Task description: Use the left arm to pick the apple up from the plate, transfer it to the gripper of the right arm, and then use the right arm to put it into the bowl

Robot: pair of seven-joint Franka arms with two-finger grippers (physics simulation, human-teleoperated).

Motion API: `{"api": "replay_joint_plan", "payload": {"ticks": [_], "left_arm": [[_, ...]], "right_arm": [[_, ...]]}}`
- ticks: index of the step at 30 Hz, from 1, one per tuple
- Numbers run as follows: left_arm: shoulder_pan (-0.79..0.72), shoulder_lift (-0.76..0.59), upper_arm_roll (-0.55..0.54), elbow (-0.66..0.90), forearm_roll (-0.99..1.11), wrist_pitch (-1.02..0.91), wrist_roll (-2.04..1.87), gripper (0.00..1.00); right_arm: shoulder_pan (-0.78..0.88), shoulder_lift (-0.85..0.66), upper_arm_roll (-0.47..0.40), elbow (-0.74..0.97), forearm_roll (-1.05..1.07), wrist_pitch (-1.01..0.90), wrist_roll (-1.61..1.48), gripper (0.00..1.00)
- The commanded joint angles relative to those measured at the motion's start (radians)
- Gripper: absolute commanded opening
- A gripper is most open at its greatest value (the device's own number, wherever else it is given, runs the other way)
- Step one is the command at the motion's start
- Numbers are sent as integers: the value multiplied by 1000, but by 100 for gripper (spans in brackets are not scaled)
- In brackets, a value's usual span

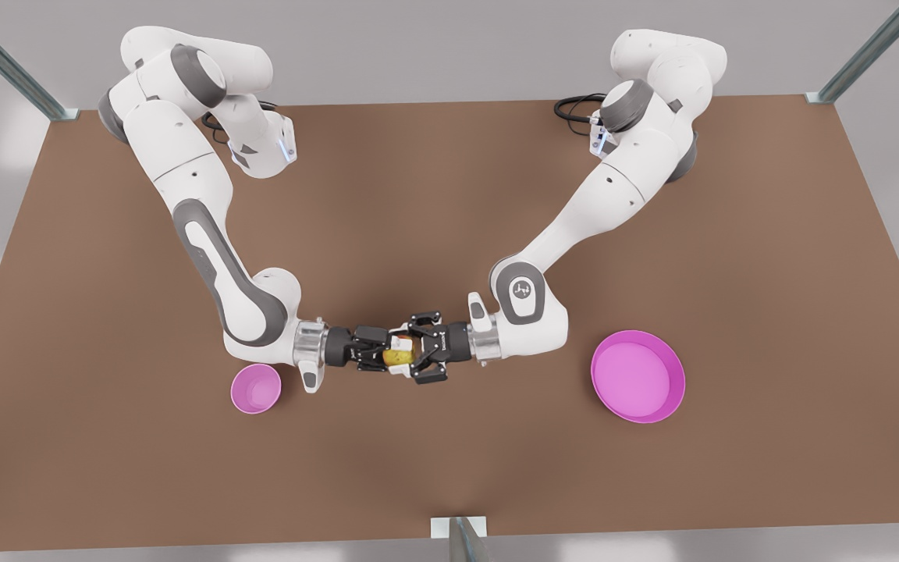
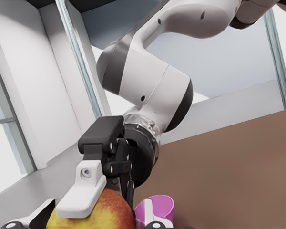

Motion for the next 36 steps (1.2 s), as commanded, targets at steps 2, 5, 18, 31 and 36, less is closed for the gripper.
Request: {"api": "replay_joint_plan", "payload": {"ticks": [2,5,18,31,36], "left_arm": [[1,-3,0,0,-11,-2,47,100],[2,-3,0,0,-11,-2,47,100],[643,-419,23,-282,1532,-684,-1756,100],[128,-951,753,-454,1329,-879,-2336,100],[116,-936,750,-454,1329,-881,-2334,100]], "right_arm": [[-8,-3,-2,2,-8,1,-30,64],[-91,-3,-2,-6,-96,-30,-23,65],[-396,-13,-19,-12,-950,27,-13,65],[-376,-3,-29,-42,-1237,125,9,67],[-373,-4,-29,-47,-1236,119,9,100]]}}
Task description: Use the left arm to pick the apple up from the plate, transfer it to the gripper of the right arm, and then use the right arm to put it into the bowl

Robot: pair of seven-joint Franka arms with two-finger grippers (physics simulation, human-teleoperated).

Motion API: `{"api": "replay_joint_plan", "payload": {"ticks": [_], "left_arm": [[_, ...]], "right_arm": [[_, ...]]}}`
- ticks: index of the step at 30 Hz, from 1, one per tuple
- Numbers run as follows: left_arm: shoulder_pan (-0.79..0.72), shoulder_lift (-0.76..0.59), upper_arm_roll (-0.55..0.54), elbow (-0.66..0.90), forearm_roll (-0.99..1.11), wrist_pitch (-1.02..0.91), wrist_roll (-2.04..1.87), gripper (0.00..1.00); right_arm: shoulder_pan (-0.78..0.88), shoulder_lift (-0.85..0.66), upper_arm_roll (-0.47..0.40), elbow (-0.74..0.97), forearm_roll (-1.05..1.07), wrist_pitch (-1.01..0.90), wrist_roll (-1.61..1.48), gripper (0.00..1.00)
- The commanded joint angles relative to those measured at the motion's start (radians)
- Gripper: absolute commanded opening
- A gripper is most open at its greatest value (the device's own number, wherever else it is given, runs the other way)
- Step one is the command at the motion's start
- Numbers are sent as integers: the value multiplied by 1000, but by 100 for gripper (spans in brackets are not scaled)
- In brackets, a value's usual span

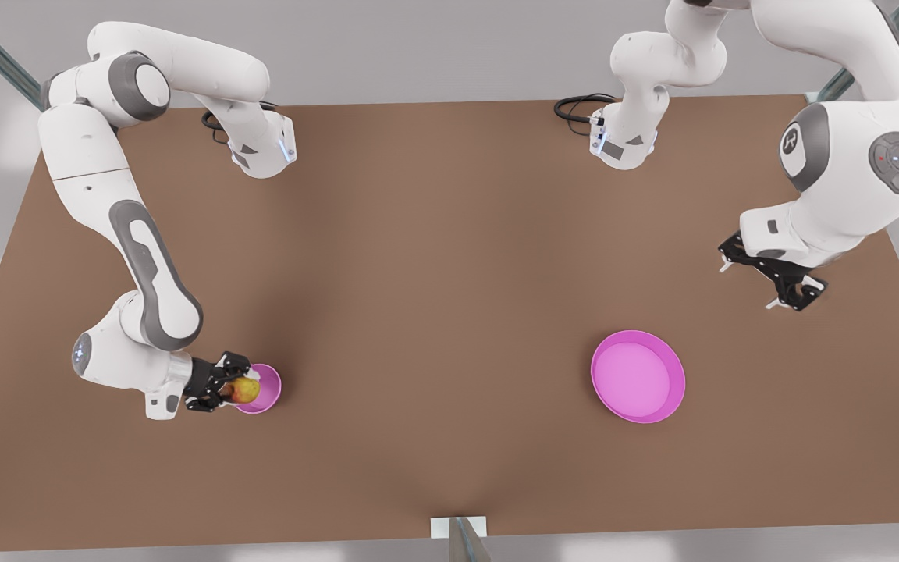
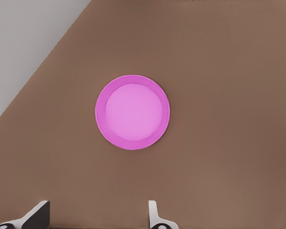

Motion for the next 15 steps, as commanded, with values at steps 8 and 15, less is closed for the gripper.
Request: {"api": "replay_joint_plan", "payload": {"ticks": [8,15], "left_arm": [[-2,0,0,3,-4,-37,-733,100],[-8,23,0,30,-1,-39,-735,100]], "right_arm": [[2,-108,70,271,-343,-206,172,100],[530,-657,-477,52,-405,-522,925,100]]}}
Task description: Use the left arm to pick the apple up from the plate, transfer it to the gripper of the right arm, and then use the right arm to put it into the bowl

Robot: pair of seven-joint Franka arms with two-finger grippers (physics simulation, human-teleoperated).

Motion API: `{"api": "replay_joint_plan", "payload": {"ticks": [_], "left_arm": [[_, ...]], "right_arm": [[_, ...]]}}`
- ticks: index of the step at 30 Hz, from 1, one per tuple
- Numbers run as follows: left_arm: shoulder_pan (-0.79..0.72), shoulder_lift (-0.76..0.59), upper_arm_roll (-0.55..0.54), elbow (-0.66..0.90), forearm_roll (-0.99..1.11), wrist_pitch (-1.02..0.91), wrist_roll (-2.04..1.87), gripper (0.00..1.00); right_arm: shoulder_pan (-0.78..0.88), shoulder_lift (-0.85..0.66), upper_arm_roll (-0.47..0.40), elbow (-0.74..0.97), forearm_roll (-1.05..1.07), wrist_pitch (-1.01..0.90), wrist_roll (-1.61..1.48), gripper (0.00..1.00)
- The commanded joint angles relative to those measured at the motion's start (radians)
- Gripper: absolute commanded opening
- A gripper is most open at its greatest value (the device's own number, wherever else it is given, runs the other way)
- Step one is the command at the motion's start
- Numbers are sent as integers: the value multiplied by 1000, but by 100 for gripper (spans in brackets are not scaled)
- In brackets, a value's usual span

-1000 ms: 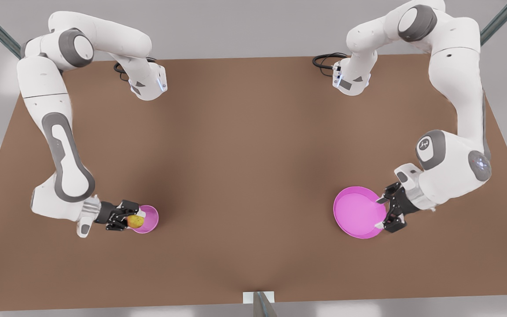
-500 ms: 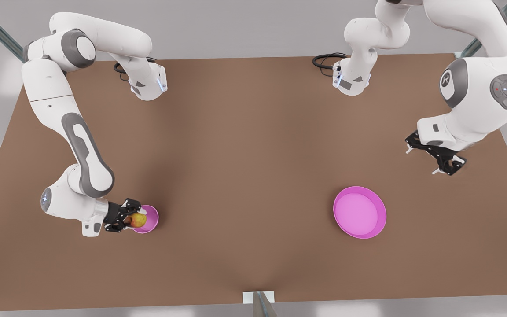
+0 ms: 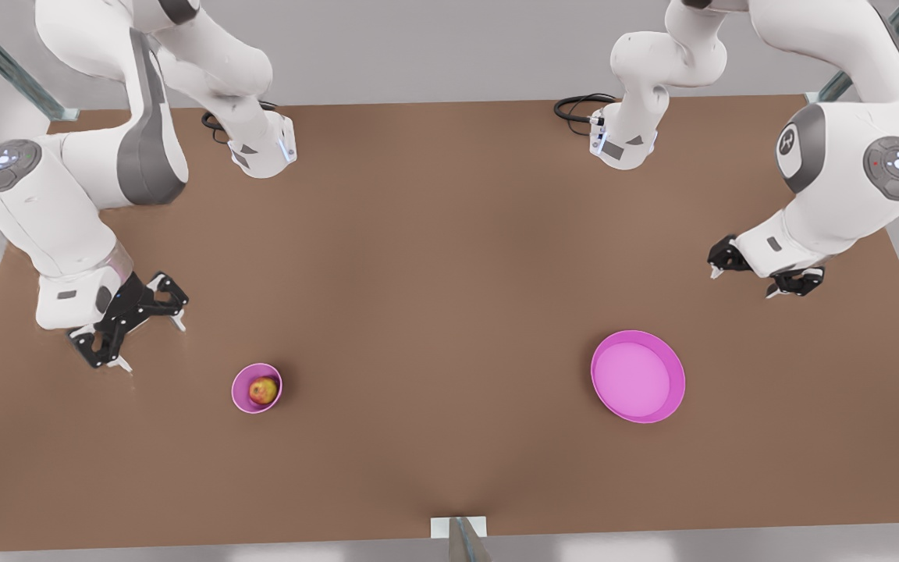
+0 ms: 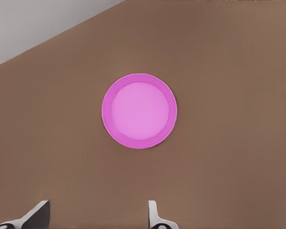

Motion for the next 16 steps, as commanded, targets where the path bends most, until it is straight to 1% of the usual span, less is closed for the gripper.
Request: {"api": "replay_joint_plan", "payload": {"ticks": [1,2,3,4,5,6,10,11,16], "left_arm": [[-1,24,0,23,2,-8,-321,100],[-1,53,0,49,2,-11,-321,100],[-1,63,0,58,1,-11,-321,100],[-1,72,0,61,2,-11,-321,100],[-1,76,0,64,2,-11,-321,100],[0,76,0,66,2,-11,-320,100],[0,76,0,70,2,-11,-320,100],[0,76,0,70,4,-11,-320,100],[0,76,0,70,4,-11,-318,100]], "right_arm": [[120,-83,-157,-66,15,-283,778,100],[119,-79,-155,-66,15,-289,782,100],[103,-54,-146,-30,15,-330,780,100],[56,41,-100,124,16,-436,777,100],[28,58,-94,168,45,-439,777,100],[-4,76,-69,195,87,-439,777,100],[10,93,-66,190,84,-370,812,100],[13,93,-65,185,82,-365,849,100],[16,90,-62,179,71,-347,848,100]]}}
